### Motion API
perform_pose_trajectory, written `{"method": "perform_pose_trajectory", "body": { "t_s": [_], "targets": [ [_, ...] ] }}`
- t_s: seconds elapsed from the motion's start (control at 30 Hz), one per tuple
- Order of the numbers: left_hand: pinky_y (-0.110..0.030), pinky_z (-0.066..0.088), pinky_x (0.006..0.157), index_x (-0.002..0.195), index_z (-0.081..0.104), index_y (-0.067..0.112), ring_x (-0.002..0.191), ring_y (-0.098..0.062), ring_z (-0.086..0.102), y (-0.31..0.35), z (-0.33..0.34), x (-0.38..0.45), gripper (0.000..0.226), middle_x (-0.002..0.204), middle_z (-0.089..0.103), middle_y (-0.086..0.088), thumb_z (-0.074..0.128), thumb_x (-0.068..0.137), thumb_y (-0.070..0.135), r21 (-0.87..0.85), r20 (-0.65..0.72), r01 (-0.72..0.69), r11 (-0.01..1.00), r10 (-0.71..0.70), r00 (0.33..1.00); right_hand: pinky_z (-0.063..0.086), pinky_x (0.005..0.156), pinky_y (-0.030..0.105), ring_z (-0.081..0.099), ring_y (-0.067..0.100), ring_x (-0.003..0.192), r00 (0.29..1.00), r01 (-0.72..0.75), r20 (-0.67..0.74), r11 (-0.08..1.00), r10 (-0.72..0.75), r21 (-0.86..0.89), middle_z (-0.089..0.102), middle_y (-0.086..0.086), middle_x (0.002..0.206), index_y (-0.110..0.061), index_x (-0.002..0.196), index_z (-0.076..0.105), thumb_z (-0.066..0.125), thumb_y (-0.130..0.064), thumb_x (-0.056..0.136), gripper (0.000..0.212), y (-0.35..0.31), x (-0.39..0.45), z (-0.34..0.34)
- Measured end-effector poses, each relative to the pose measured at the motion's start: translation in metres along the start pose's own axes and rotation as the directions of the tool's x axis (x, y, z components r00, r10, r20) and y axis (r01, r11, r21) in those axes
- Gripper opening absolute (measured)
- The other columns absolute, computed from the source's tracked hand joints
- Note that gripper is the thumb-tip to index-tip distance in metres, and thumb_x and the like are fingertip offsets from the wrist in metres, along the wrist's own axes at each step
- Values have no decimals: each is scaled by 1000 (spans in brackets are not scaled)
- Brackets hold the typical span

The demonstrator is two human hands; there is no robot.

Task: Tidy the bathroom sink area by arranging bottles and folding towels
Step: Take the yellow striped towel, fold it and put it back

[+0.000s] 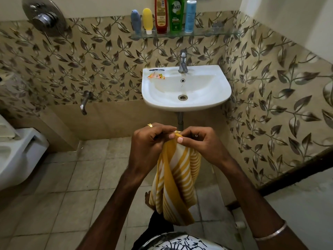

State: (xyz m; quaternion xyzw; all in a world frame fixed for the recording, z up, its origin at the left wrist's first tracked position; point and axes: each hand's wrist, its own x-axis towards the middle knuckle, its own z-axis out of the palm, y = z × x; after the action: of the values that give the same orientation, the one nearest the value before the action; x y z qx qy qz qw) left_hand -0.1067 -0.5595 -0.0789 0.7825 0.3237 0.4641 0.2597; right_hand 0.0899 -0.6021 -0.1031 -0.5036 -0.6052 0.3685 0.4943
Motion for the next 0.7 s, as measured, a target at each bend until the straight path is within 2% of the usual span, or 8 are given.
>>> {"method": "perform_pose_trajectory", "body": {
  "t_s": [0.17,0.33,0.4,0.47,0.5,0.57,0.7],
  "targets": [
    [-22,57,76,98,78,8,88,-4,70,-2,-6,4,17,94,76,0,74,84,1,16,-44,-15,1000,16,999,60,78,55,74,25,85,996,-64,59,998,65,-14,77,5,91,-15,95,78,79,-37,80,27,5,-2,-5],
    [-23,57,77,99,77,7,90,-5,70,-1,-10,8,18,94,76,-1,71,85,-3,49,-76,-26,998,30,997,56,70,46,71,25,76,984,-114,128,991,122,-64,75,8,83,-16,87,77,79,-40,81,24,14,-4,-9],
    [-25,57,78,100,77,7,90,-7,70,-2,-16,10,18,95,76,-2,71,86,-2,52,-106,-18,998,23,994,53,65,46,68,34,73,975,-150,154,984,163,-95,73,11,78,-17,81,77,78,-49,79,33,25,-6,-11],
    [-28,58,79,101,77,9,91,-8,70,-4,-22,14,18,96,76,0,70,87,0,54,-132,1,999,6,991,49,61,46,63,37,68,963,-179,182,975,200,-128,68,18,74,-13,76,74,76,-64,73,51,36,-9,-13],
    [-29,59,80,102,77,11,91,-8,70,-5,-25,16,19,96,75,1,70,87,0,52,-145,16,999,-8,989,45,59,43,59,31,63,955,-193,200,970,220,-146,66,17,70,-13,73,73,75,-69,70,57,40,-11,-15],
    [-29,59,80,103,75,14,92,-7,70,-7,-31,19,20,96,74,3,69,88,2,43,-171,41,998,-33,985,43,61,38,55,17,61,937,-219,237,959,258,-178,62,6,63,-19,67,73,71,-74,68,55,47,-15,-18],
    [-27,59,80,105,73,16,92,-9,70,-8,-42,23,21,98,72,4,68,89,2,42,-201,54,998,-44,979,42,65,33,54,7,63,885,-280,314,932,344,-230,58,-10,62,-32,62,68,65,-75,73,44,59,-21,-20]
  ]
}}
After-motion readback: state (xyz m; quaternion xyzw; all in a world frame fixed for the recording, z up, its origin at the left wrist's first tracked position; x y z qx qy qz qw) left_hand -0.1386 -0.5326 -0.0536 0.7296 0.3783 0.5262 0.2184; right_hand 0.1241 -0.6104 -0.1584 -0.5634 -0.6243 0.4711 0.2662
